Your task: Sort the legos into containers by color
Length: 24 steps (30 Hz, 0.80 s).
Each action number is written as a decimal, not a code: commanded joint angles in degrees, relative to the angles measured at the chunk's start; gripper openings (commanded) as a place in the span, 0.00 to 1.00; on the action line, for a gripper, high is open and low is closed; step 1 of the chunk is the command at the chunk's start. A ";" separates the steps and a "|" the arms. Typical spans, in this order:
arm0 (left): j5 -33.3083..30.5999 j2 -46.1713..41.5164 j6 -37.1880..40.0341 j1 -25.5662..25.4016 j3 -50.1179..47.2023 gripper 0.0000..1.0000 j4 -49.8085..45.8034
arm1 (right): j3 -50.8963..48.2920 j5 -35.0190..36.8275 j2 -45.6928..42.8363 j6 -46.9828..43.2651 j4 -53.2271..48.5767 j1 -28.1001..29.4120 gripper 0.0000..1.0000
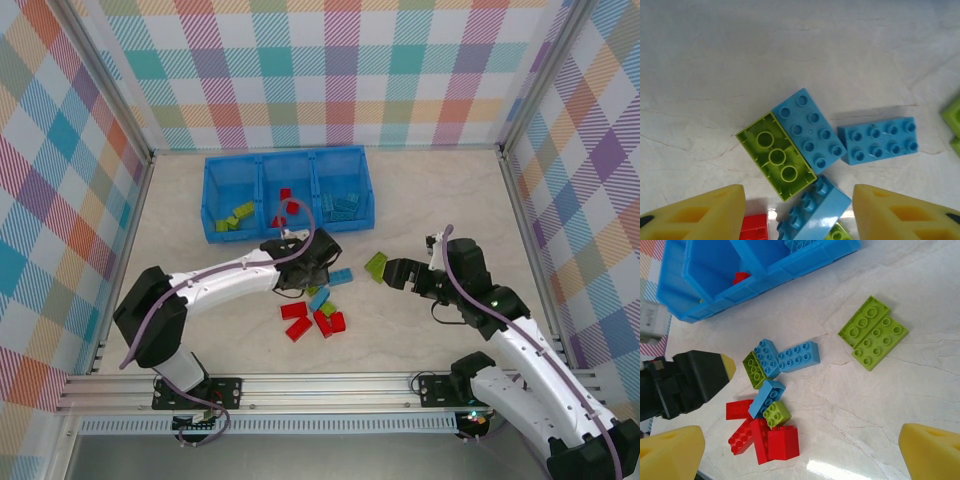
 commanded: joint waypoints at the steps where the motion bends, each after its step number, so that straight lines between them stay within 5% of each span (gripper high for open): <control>1: -2.15 1.51 -5.88 0.93 -1.71 0.53 -1.46 | -0.71 -1.51 0.03 0.85 1.72 -0.10 1.00; 11: -0.29 4.14 -7.36 3.30 -6.42 0.31 2.44 | -0.98 -2.08 0.62 1.22 3.04 -0.12 1.00; 24: 1.91 2.61 -4.53 4.28 -9.56 0.29 9.11 | -1.28 -2.65 1.08 1.92 3.30 -0.10 1.00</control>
